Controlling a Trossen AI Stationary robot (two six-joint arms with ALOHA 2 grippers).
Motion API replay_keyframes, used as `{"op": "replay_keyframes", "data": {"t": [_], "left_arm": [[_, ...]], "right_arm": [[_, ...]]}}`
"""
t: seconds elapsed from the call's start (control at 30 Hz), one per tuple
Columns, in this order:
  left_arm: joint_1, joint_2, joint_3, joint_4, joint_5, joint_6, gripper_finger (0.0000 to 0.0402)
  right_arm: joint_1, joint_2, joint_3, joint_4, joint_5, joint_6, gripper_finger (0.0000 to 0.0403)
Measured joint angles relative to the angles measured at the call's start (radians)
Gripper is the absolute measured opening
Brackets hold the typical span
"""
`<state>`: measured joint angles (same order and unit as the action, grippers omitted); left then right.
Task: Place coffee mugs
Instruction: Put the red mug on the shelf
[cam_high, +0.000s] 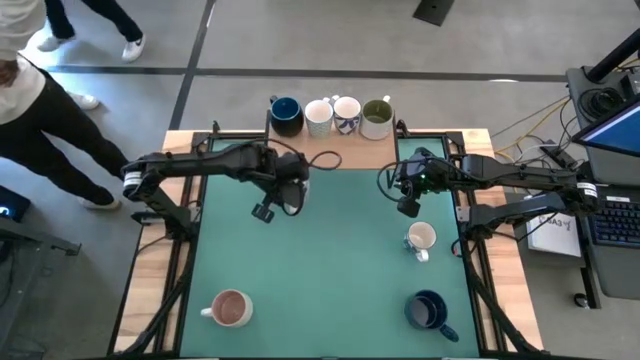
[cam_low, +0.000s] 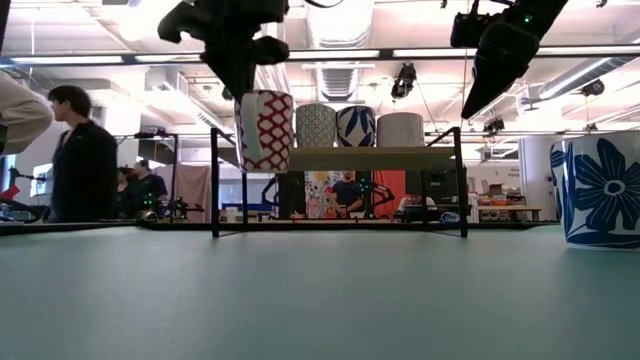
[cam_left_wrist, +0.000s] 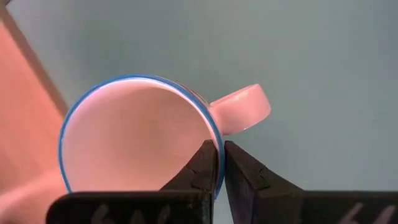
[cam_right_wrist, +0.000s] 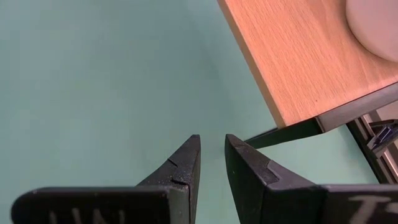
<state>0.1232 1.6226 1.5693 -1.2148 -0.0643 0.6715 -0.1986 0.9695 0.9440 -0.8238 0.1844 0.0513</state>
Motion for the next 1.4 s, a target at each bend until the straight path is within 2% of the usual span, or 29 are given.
{"op": "replay_keyframes", "data": {"t": [0.33,0.7,1.4], "left_arm": [[0.079,0.000,0.087,-0.096,-0.004,0.103,0.0002],[0.149,-0.002,0.206,-0.201,-0.002,0.137,0.0002],[0.279,-0.005,0.214,-0.204,-0.003,0.211,0.0005]], "right_arm": [[0.000,0.000,0.000,0.000,0.000,0.000,0.0063],[0.000,0.000,0.000,0.000,0.000,0.000,0.0063],[0.000,0.000,0.000,0.000,0.000,0.000,0.0063]]}}
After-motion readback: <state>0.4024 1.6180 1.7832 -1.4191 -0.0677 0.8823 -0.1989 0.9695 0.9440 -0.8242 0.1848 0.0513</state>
